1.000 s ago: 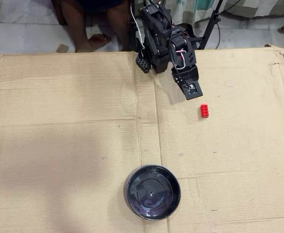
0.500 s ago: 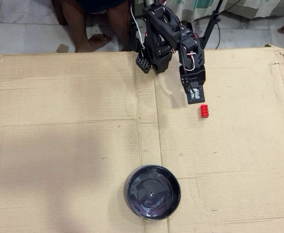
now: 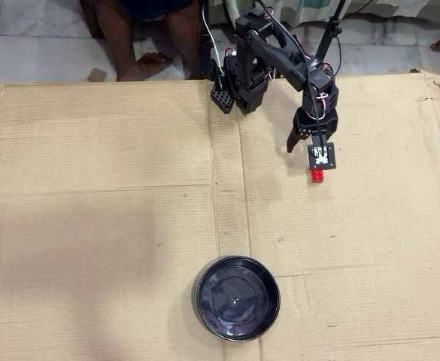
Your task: Grasp a lego block and put it in the bin.
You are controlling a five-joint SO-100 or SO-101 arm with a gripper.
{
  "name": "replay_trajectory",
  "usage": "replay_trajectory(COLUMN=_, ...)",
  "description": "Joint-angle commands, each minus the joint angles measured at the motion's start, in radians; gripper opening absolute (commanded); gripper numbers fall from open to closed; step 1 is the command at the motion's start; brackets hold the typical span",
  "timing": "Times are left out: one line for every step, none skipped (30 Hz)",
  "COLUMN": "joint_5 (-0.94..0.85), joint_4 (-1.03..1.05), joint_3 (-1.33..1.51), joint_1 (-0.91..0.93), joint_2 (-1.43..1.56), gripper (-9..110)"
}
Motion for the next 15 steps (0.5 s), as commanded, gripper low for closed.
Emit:
replay_trajectory(joint_5=0.048, joint_4=-0.011, joint_3=-0.074, joint_1=-0.002, joint_2=-0.044, gripper=29)
replay_trajectory(joint_5=0.06, joint_4=-0.011, joint_3=-0.091, joint_1=-0.002, joint_2=-0.067, gripper=29)
replay_trajectory(joint_5=0.072, joint_4=-0.011, joint_3=-0.109, joint_1=-0.002, joint_2=-0.091, gripper=28)
replay_trajectory(joint_5=0.081, joint_4=-0.011, joint_3=-0.127, joint_1=0.0, joint_2=-0.112, gripper=28)
replay_trajectory(joint_5=0.089, joint_4=-0.011, joint_3=-0.144, joint_1=0.0, joint_2=-0.132, gripper=28)
replay_trajectory(joint_5=0.092, joint_4=-0.011, joint_3=-0.161, joint_1=0.0, joint_2=-0.15, gripper=28)
replay_trajectory(joint_5=0.097, joint_4=-0.011, joint_3=-0.176, joint_1=0.0, joint_2=-0.166, gripper=28)
replay_trajectory(joint_5=0.097, joint_4=-0.011, joint_3=-0.19, joint_1=-0.002, joint_2=-0.183, gripper=28)
replay_trajectory(joint_5=0.097, joint_4=-0.011, joint_3=-0.206, joint_1=-0.002, joint_2=-0.198, gripper=28)
replay_trajectory(joint_5=0.097, joint_4=-0.011, joint_3=-0.219, joint_1=-0.003, joint_2=-0.215, gripper=28)
replay_trajectory(joint_5=0.097, joint_4=-0.011, joint_3=-0.235, joint_1=-0.005, joint_2=-0.23, gripper=28)
replay_trajectory(joint_5=0.097, joint_4=-0.011, joint_3=-0.25, joint_1=-0.005, joint_2=-0.249, gripper=28)
replay_trajectory(joint_5=0.097, joint_4=-0.011, joint_3=-0.264, joint_1=-0.006, joint_2=-0.264, gripper=28)
replay_trajectory(joint_5=0.097, joint_4=-0.011, joint_3=-0.276, joint_1=-0.011, joint_2=-0.279, gripper=28)
replay_trajectory(joint_5=0.097, joint_4=-0.011, joint_3=-0.285, joint_1=-0.018, joint_2=-0.295, gripper=28)
